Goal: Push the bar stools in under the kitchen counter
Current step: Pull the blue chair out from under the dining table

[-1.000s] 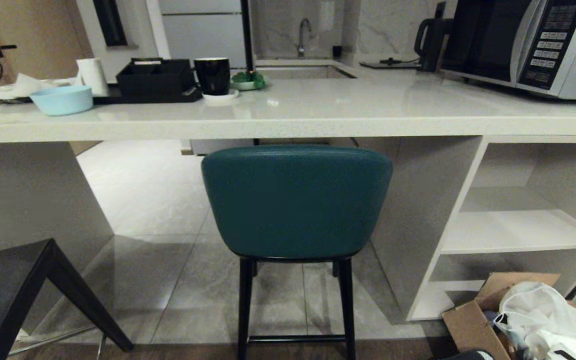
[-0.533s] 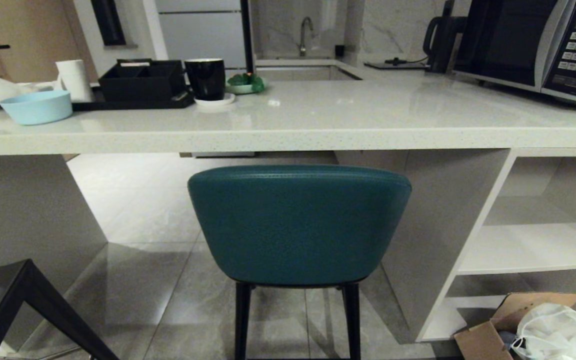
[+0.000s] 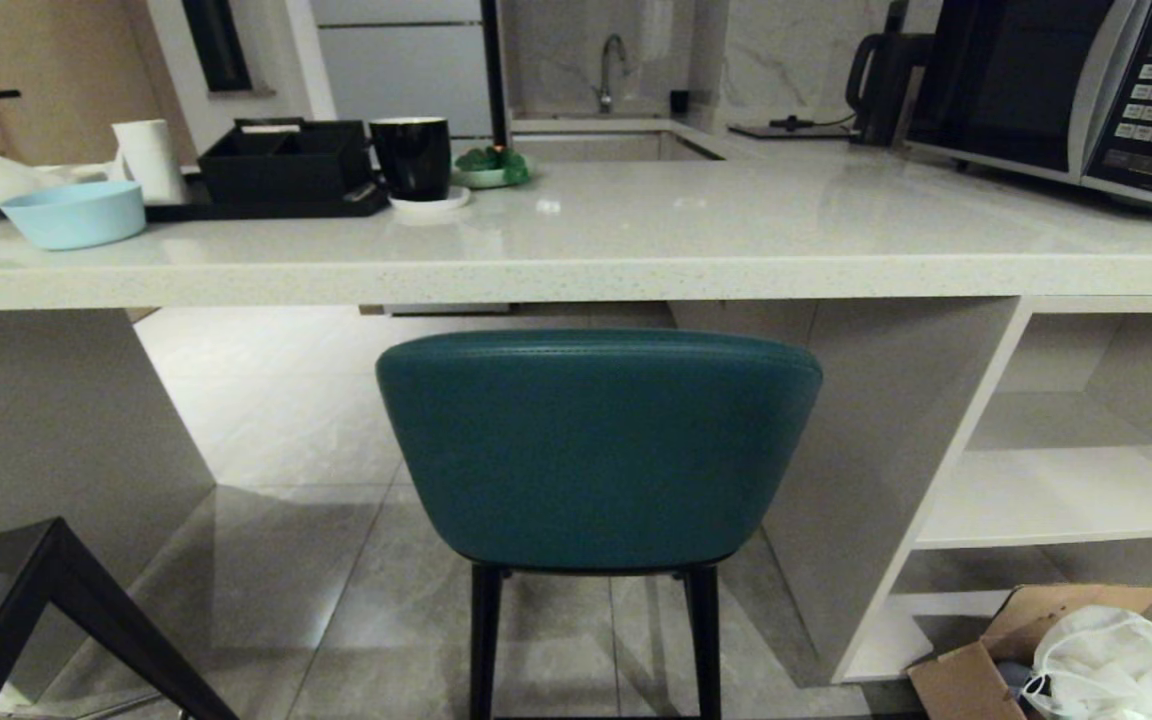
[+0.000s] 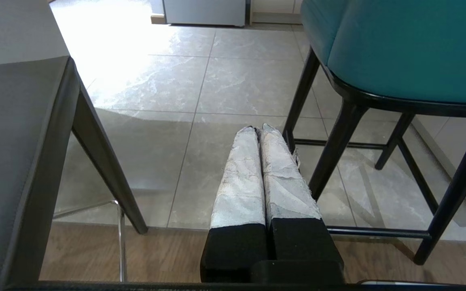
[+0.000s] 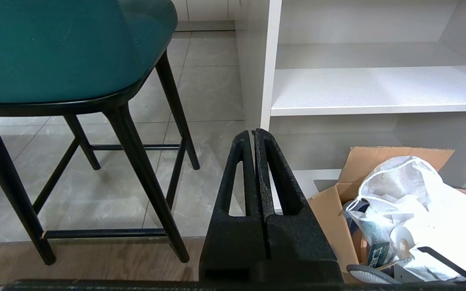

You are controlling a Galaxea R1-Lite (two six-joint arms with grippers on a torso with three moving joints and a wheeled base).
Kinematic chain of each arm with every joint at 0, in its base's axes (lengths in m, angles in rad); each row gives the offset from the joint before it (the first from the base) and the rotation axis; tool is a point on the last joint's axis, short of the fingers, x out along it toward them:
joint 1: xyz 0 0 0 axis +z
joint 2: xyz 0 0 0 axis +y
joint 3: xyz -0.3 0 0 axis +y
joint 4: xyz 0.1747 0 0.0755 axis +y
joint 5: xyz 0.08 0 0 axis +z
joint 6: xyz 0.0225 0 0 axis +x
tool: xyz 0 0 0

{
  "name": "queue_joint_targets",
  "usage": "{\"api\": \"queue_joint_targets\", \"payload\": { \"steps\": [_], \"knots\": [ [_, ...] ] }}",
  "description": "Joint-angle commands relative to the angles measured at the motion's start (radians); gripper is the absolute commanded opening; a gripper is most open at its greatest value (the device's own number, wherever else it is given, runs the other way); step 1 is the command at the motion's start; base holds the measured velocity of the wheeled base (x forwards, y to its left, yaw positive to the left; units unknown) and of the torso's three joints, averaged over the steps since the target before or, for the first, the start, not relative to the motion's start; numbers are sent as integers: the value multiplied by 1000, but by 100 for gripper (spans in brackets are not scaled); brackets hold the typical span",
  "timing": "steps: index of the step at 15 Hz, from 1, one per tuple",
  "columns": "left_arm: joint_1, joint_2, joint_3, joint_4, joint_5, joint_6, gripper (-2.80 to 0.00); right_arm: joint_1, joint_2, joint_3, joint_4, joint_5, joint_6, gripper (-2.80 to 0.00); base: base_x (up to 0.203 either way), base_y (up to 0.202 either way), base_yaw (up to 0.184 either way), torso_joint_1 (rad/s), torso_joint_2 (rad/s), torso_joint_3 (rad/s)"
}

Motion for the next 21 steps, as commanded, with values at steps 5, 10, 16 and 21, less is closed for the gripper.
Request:
{"api": "queue_joint_targets", "payload": {
  "steps": [5,10,16,21],
  "knots": [
    [0,1,0,0,1,-2,-280,0,0,0,0,0,1,-280,0,0,0,0,0,0],
    [0,1,0,-1,1,-2,-280,0,0,0,-1,0,2,-280,0,0,0,0,0,0],
    [2,1,0,1,-1,1,-280,0,0,0,0,-1,2,-280,0,0,0,0,0,0],
    [2,1,0,-1,-1,3,-280,-1,0,0,0,0,1,-280,0,0,0,0,0,0]
  ]
}}
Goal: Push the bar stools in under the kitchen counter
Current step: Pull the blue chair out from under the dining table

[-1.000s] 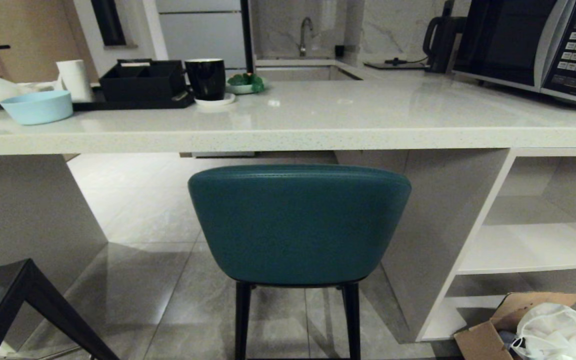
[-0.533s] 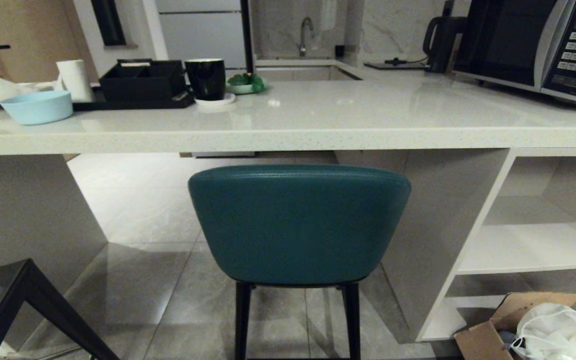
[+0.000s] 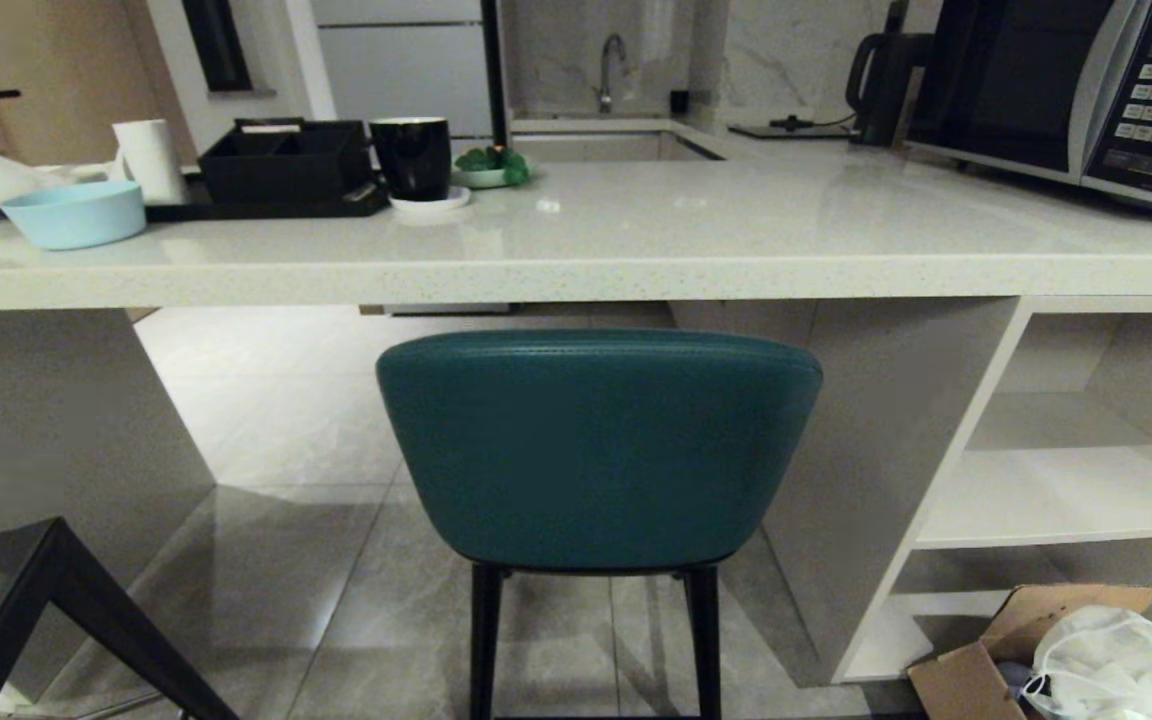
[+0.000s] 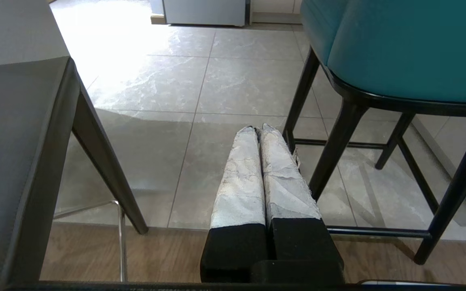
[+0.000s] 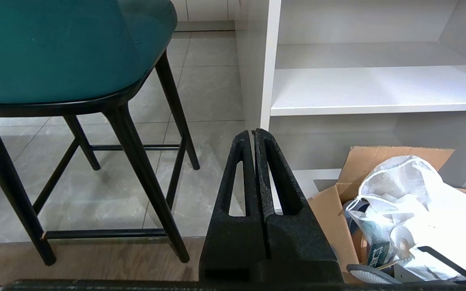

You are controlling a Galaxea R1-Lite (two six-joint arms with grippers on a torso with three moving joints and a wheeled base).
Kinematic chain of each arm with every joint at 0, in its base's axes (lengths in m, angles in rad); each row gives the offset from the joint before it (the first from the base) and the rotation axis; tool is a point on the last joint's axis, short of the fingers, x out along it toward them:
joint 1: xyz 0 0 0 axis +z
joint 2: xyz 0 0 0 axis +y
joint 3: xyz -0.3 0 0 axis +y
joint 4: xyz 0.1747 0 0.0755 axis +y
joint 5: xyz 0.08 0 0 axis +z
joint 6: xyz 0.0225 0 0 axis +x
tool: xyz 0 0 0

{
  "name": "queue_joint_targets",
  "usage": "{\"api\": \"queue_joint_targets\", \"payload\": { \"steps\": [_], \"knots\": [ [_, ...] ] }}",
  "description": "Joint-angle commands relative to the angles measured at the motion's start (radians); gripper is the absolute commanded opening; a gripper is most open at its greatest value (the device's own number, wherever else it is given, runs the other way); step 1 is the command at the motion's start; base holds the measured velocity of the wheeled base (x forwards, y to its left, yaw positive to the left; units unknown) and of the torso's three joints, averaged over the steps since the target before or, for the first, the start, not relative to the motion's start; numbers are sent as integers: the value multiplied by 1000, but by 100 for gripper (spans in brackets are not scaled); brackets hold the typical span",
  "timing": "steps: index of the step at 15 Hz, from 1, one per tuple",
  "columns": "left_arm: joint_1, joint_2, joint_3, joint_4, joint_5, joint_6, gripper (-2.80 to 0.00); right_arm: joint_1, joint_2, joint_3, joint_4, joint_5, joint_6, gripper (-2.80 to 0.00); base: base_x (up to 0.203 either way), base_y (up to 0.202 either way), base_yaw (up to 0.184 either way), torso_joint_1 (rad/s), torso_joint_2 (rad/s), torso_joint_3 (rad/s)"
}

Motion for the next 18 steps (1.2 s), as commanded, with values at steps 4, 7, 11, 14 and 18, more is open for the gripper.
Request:
{"api": "queue_joint_targets", "payload": {
  "steps": [4,7,11,14,18],
  "knots": [
    [2,1,0,-1,1,0,-280,1,0,0,0,2,-1,-280,0,0,0,0,0,0],
    [2,1,0,-1,1,-2,-280,1,1,0,0,1,1,-280,0,0,0,0,0,0],
    [2,1,0,1,1,-3,-280,1,1,0,0,1,1,-280,0,0,0,0,0,0],
    [2,1,0,-1,1,-3,-280,1,1,0,0,1,6,-280,0,0,0,0,0,0],
    [0,1,0,-1,1,-3,-280,1,1,0,0,1,6,-280,0,0,0,0,0,0]
  ]
}}
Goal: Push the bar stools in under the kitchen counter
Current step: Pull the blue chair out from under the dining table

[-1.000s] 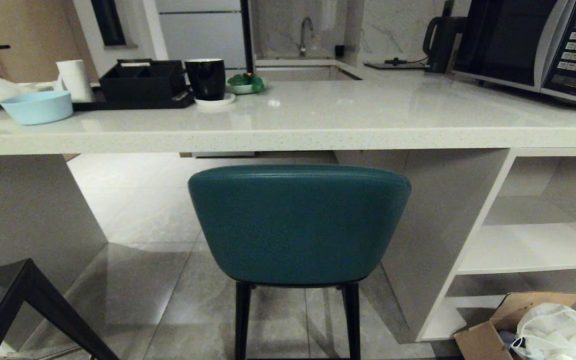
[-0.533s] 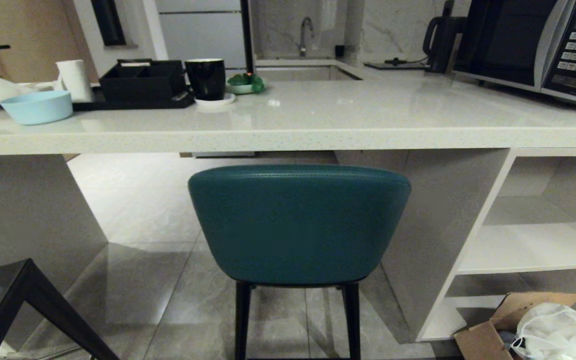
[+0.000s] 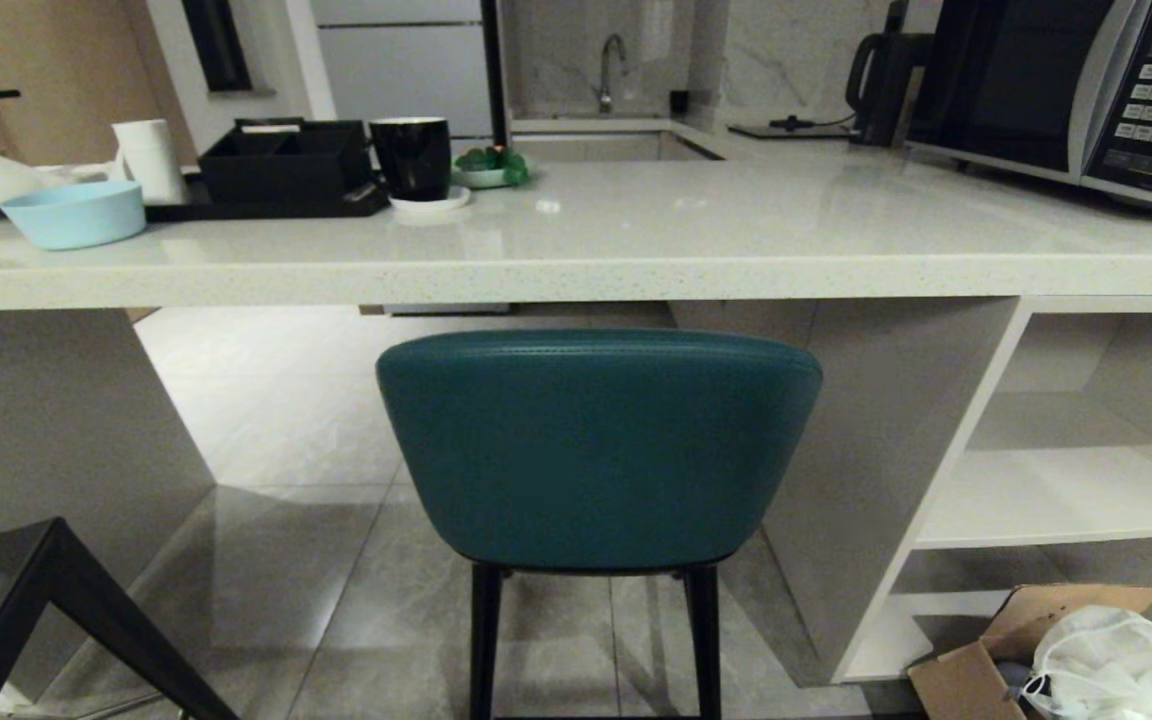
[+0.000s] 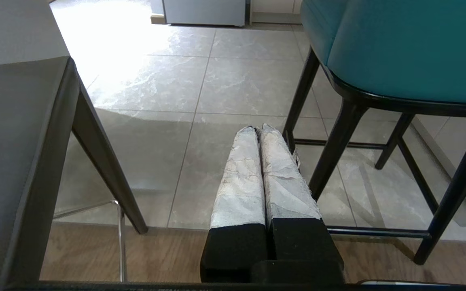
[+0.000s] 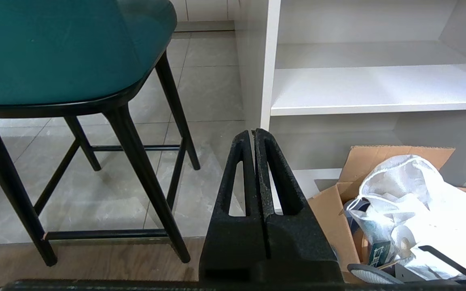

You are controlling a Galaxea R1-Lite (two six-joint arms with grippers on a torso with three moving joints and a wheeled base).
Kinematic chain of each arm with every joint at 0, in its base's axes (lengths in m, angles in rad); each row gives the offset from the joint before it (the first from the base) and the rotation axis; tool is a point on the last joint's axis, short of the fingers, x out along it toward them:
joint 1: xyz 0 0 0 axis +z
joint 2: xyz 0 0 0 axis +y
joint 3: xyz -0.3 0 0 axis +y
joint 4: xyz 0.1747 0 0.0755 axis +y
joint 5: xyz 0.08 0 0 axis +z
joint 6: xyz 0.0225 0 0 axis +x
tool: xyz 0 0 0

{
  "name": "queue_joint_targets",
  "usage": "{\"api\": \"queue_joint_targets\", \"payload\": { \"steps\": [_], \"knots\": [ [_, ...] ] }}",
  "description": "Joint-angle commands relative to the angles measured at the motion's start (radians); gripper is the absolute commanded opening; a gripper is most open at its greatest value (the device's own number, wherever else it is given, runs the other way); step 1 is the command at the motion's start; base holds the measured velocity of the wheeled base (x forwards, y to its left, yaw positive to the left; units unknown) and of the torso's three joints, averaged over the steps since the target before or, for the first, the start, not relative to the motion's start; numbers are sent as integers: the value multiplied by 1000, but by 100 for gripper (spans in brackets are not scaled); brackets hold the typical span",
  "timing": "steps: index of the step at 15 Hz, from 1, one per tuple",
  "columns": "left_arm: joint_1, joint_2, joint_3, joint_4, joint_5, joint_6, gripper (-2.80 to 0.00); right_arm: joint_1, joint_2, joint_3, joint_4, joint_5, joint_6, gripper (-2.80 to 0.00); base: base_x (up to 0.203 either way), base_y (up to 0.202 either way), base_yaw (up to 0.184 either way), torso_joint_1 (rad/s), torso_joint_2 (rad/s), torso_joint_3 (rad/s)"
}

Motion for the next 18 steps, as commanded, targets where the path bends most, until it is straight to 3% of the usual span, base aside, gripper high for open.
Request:
{"api": "queue_joint_targets", "payload": {
  "steps": [1,18],
  "knots": [
    [0,1,0,0,0,-1,-280,0,1,0,0,1,0,-280,0,0,0,0,0,0],
    [1,0,0,1,-1,1,-280,0,0,0,0,1,0,-280,0,0,0,0,0,0]
  ]
}}
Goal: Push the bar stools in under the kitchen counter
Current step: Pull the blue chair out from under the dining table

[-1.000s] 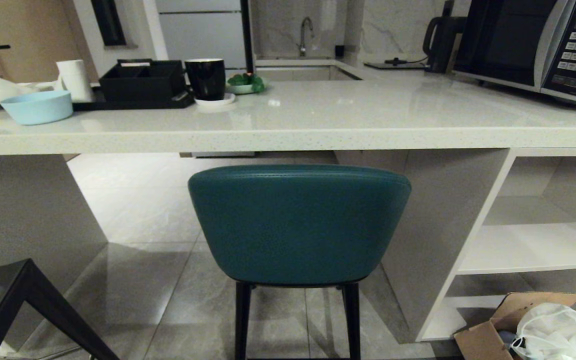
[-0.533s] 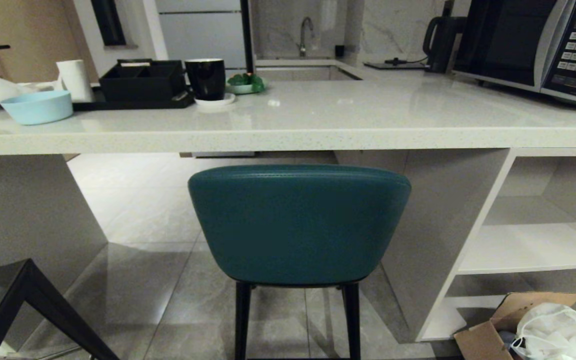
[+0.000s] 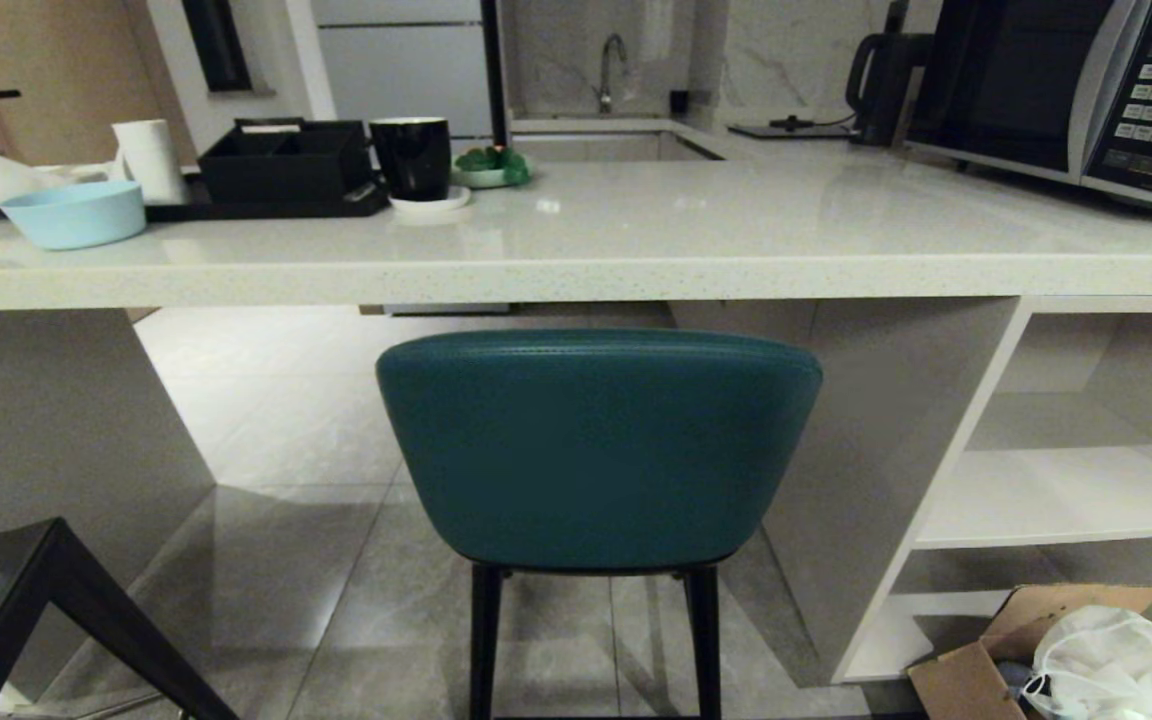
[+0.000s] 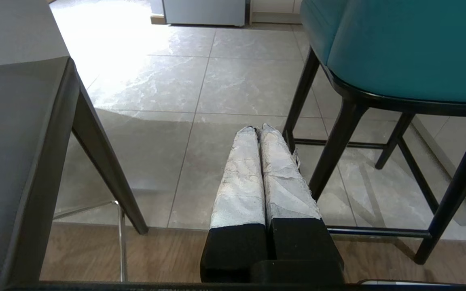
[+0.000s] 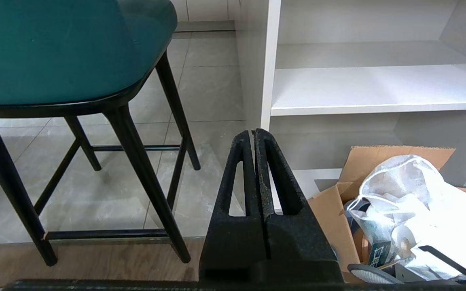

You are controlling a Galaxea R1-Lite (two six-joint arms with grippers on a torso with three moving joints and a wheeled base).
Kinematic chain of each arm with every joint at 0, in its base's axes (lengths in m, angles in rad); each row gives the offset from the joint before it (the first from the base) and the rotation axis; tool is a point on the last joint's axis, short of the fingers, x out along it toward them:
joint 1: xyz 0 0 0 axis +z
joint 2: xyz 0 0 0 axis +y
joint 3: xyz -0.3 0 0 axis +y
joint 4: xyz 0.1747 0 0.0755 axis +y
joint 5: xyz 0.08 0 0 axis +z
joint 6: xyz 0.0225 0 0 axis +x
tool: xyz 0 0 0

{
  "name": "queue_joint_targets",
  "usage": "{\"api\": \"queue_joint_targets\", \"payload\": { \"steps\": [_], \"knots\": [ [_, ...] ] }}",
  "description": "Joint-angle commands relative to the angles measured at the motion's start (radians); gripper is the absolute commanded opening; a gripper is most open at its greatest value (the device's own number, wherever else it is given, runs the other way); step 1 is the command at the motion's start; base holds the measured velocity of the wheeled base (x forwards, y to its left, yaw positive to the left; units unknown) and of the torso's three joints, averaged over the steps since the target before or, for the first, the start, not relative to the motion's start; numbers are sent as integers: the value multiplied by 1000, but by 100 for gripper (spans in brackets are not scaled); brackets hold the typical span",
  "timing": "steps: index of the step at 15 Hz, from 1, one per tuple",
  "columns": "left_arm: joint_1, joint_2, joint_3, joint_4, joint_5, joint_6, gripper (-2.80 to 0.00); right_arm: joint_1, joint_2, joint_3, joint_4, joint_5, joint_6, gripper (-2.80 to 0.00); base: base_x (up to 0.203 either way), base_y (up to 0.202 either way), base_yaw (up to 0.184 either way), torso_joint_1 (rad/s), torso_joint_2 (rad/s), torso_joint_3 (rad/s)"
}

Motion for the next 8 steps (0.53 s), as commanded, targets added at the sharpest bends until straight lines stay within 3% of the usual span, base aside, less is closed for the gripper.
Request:
{"api": "queue_joint_targets", "payload": {
  "steps": [1,8],
  "knots": [
    [1,0,0,1,0,-1,-280,0,0,0,0,0,0,-280,0,0,0,0,0,0],
    [2,0,2,-1,1,4,-280,0,0,0,-1,3,-12,-280,0,0,0,0,0,0]
  ]
}}
